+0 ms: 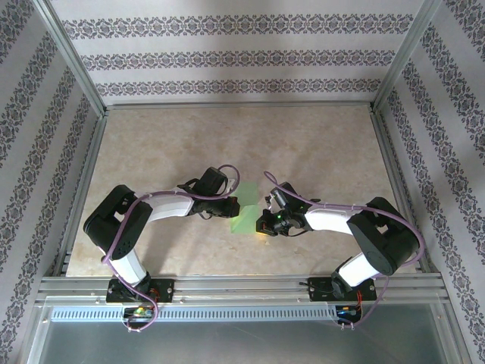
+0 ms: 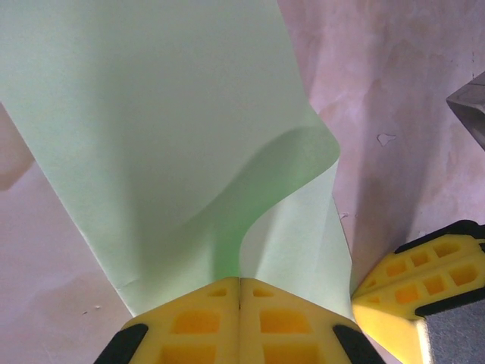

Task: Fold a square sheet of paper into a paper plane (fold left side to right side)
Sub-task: Fold the triangle a second time at the center of the table.

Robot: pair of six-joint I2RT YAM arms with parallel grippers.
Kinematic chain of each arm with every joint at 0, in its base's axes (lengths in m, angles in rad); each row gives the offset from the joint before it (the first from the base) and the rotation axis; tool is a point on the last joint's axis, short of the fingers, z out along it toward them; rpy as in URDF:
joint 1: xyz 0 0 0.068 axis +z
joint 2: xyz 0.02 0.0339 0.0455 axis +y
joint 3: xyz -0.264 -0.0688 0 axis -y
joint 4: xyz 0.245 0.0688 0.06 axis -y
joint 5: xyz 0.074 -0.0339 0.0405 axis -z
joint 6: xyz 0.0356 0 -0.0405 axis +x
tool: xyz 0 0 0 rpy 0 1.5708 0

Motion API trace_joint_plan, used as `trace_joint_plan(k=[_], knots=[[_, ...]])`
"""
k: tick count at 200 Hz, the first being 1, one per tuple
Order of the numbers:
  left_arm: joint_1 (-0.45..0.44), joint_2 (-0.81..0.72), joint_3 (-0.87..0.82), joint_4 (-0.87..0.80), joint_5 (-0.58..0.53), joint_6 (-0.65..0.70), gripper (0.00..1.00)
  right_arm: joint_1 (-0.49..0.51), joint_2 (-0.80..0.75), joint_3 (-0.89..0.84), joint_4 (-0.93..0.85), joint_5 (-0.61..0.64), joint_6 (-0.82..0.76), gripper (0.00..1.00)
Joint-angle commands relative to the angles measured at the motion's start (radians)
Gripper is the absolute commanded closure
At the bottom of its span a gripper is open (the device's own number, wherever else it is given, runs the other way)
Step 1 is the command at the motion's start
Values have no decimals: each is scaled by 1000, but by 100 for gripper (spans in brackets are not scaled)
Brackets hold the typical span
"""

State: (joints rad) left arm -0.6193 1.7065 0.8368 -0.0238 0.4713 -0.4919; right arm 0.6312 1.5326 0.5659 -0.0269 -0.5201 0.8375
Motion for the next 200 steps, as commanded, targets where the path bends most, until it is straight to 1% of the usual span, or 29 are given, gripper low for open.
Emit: trace_joint_plan(k=[1,82,200], knots=[[19,10,18,-41,-27,37,94,1,31,-14,-83,63,-17,100],[20,30,27,-60,-57,62,94,-1,38,-11,-82,61,-21,100],[19,50,42,-51,-62,69,94,-2,44,-15,-82,61,-20,100]])
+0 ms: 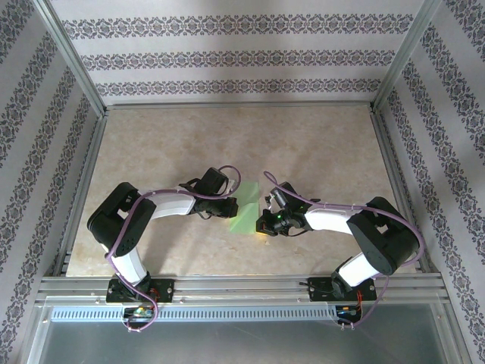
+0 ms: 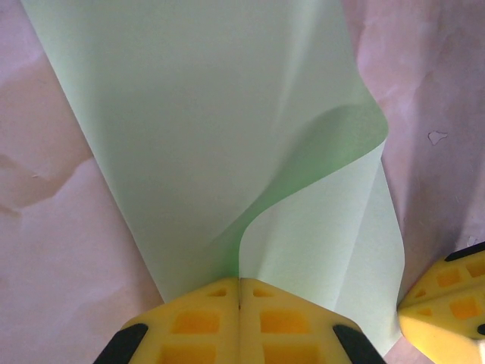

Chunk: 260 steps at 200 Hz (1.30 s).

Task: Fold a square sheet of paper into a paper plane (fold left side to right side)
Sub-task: Fold the triangle a second time at the center of the table.

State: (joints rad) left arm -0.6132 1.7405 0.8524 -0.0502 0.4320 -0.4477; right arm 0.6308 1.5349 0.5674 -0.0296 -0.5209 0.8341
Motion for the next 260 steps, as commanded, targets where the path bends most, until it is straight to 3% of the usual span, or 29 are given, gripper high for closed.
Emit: trace_joint_plan(k=[1,260], knots=[[13,16,26,-24,-23,24,94,-2,41,-17,-79,62,-17,100],[13,-40,-12,42,31,51,94,-21,-5,-11,-124,93,-31,100]])
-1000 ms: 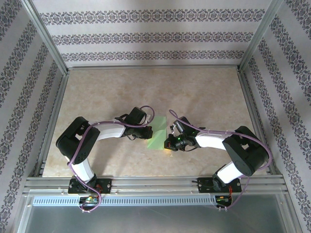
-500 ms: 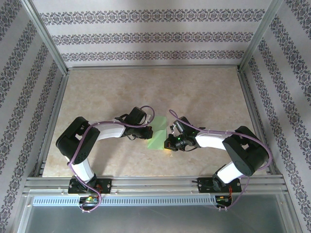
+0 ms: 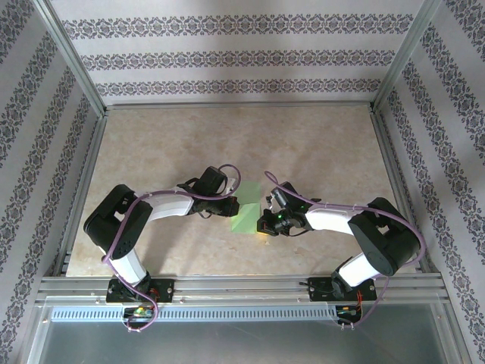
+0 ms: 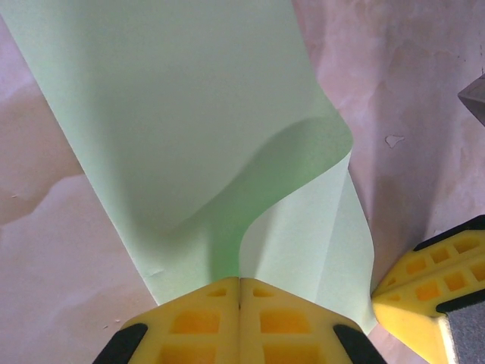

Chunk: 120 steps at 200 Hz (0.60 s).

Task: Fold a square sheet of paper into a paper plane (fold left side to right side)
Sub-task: Fold the triangle a second time at the center of the table.

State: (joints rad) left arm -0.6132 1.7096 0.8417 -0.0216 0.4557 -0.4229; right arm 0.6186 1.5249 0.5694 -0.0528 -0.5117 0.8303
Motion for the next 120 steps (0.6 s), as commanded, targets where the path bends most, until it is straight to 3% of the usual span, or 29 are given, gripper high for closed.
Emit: trace_joint_plan(k=[1,120], knots=[[13,-9,-1,15,7,26,94,-9,6,-14,-101,84,-27,100],[13,29,24,22,10,34,94,-8,23,-6,-100,75,-32,100]])
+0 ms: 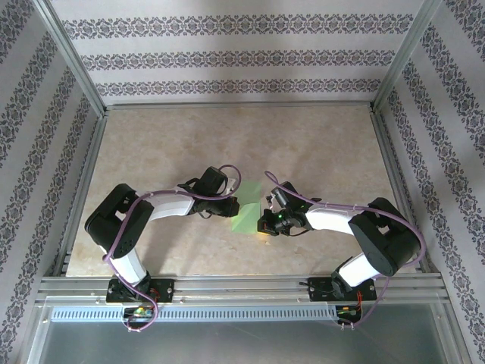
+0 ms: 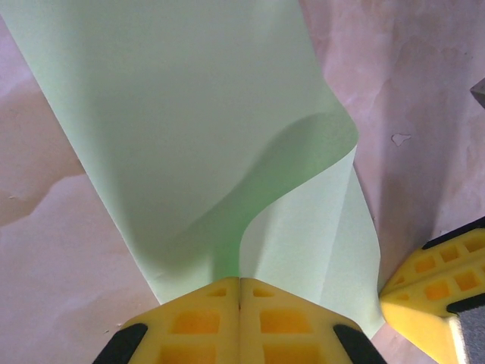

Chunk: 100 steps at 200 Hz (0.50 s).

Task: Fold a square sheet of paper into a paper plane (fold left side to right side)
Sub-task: Fold the triangle a second time at the center of the table.

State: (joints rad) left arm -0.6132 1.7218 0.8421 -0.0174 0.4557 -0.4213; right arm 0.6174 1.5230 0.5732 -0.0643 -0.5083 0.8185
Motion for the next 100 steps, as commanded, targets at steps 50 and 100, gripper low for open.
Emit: trace_joint_plan(k=[50,100], knots=[[13,28,33,17,12,35,94,-9,29,-9,-89,70,-21,100],[13,37,38,13,6,39,94,-7,28,-10,-88,71,-21,100]])
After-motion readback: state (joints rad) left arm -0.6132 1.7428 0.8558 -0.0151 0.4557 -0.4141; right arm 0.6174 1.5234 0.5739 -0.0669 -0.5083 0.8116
